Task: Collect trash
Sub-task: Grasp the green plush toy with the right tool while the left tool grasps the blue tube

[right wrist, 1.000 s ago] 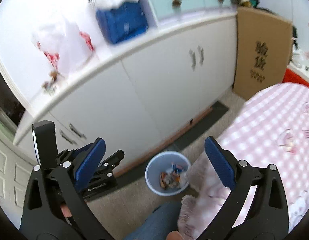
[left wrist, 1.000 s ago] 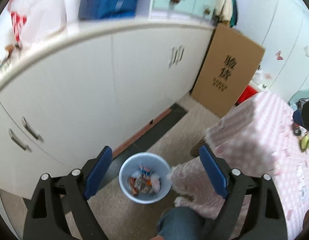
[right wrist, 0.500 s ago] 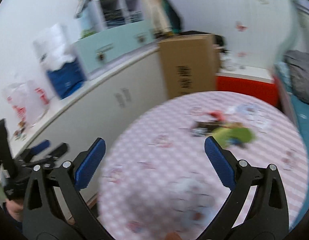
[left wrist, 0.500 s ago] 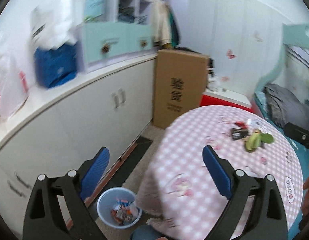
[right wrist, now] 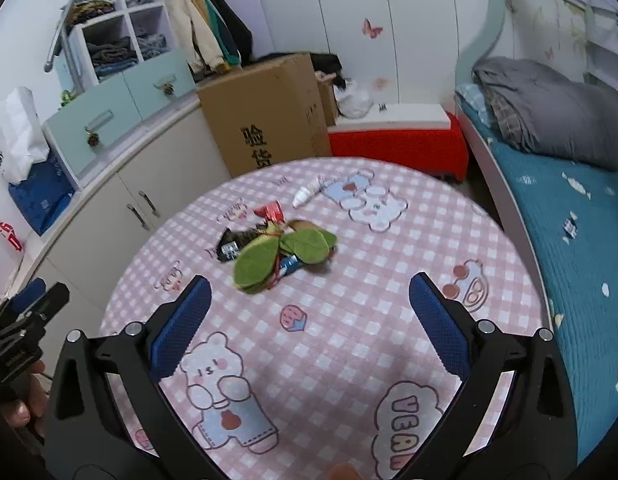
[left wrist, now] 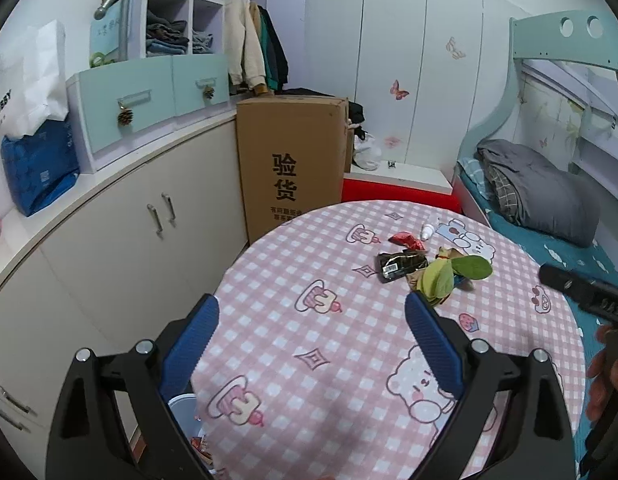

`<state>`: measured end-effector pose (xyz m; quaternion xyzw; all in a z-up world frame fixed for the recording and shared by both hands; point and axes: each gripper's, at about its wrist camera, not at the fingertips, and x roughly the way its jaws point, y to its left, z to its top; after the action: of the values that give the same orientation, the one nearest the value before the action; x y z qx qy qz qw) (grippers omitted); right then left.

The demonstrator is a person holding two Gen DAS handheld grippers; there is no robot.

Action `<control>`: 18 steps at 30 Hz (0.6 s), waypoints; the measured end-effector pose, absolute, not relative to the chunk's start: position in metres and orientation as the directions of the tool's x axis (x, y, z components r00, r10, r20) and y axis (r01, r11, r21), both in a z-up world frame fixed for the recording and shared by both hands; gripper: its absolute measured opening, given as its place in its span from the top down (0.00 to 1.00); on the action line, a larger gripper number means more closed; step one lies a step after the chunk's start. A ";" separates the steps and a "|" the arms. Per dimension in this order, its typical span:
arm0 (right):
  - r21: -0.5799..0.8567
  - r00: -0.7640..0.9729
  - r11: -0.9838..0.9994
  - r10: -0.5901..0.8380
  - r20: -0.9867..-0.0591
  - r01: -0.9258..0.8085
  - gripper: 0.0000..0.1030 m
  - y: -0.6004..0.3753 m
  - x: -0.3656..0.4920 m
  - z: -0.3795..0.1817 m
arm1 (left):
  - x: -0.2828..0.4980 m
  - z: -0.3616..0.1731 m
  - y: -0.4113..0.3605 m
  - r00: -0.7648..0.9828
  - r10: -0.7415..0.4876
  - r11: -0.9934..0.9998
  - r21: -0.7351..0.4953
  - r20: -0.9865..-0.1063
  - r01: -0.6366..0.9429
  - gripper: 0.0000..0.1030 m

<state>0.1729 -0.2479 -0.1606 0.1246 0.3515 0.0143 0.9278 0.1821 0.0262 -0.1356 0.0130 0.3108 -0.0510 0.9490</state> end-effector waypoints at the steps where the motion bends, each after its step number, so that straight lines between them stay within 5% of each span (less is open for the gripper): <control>1: 0.243 0.744 0.968 0.119 -0.658 0.060 0.06 -0.245 0.179 -0.166 | 0.185 -0.138 0.025 0.798 -0.090 0.994 -0.006 -0.596 0.107 0.11; 10: 0.223 0.689 0.975 0.152 -0.708 0.013 0.10 -0.202 0.253 -0.206 | 0.215 -0.168 0.020 0.759 -0.097 0.994 -0.023 -0.643 0.107 0.11; 15: 0.171 0.639 0.985 0.137 -0.757 -0.008 0.62 -0.184 0.290 -0.228 | 0.237 -0.180 0.014 0.739 -0.097 0.994 -0.022 -0.667 0.110 0.11; 18: 0.233 0.646 0.972 0.194 -0.738 -0.025 0.78 -0.196 0.282 -0.224 | 0.250 -0.187 0.005 0.725 -0.103 0.991 -0.008 -0.681 0.134 0.11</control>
<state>0.2821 -0.1959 -0.2239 0.1012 0.4162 0.0606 0.9016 0.2501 0.0052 -0.1869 0.0206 0.3655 -0.0638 0.9284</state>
